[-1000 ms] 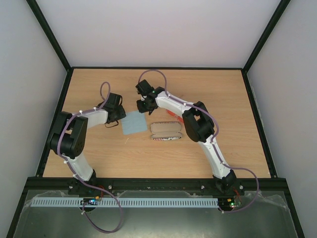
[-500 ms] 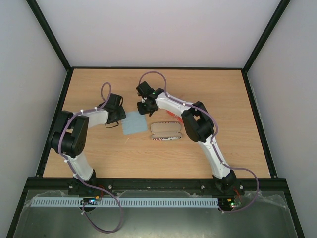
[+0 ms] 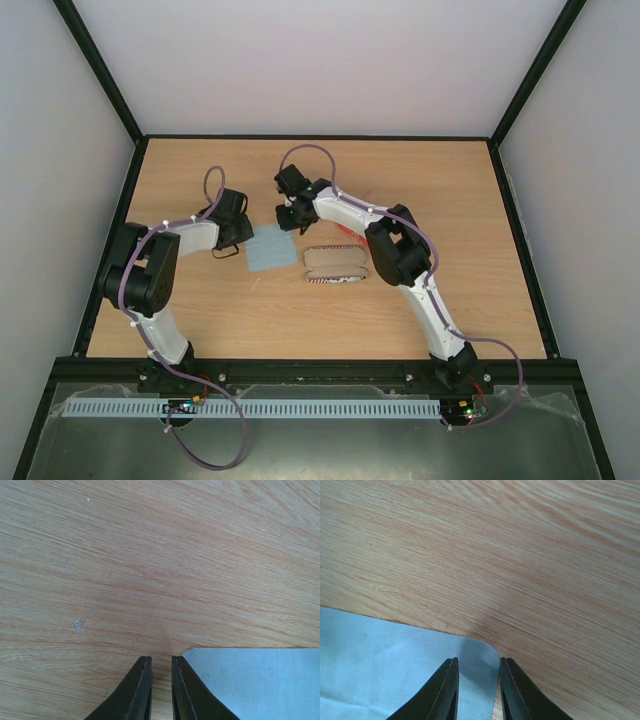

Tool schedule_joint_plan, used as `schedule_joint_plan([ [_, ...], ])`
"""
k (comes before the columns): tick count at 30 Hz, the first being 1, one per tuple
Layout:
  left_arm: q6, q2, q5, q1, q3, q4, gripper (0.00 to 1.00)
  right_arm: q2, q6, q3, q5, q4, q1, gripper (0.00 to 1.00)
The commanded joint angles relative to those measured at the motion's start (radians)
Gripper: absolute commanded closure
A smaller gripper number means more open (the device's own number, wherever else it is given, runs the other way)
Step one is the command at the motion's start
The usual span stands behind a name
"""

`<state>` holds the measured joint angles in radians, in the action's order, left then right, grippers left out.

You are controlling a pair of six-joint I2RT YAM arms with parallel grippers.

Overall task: Organize the sunglasses
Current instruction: Fold the glasses cleaning cloth at the center of the board.

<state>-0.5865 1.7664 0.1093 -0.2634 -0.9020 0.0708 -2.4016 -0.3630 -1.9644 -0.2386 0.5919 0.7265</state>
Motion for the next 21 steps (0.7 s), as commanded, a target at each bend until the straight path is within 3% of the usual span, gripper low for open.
schedule_joint_plan([
  [1,0.007,0.03,-0.001,0.0,0.006,0.005,0.87,-0.036,-0.002,-0.01,-0.007,0.004,0.003,0.74],
  [5,0.007,0.037,-0.008,0.0,0.005,-0.002,0.85,-0.039,-0.004,-0.01,-0.007,0.004,0.004,0.77],
  [11,0.013,0.045,-0.021,-0.001,-0.009,-0.005,0.75,-0.042,-0.005,-0.01,-0.011,0.002,0.006,0.83],
  [15,0.02,0.058,-0.019,-0.003,-0.017,0.004,0.78,-0.042,-0.005,-0.002,-0.011,0.001,0.006,0.85],
  [21,0.021,0.084,-0.028,-0.005,-0.023,0.001,0.9,-0.036,-0.006,0.011,-0.015,-0.008,0.006,0.9],
])
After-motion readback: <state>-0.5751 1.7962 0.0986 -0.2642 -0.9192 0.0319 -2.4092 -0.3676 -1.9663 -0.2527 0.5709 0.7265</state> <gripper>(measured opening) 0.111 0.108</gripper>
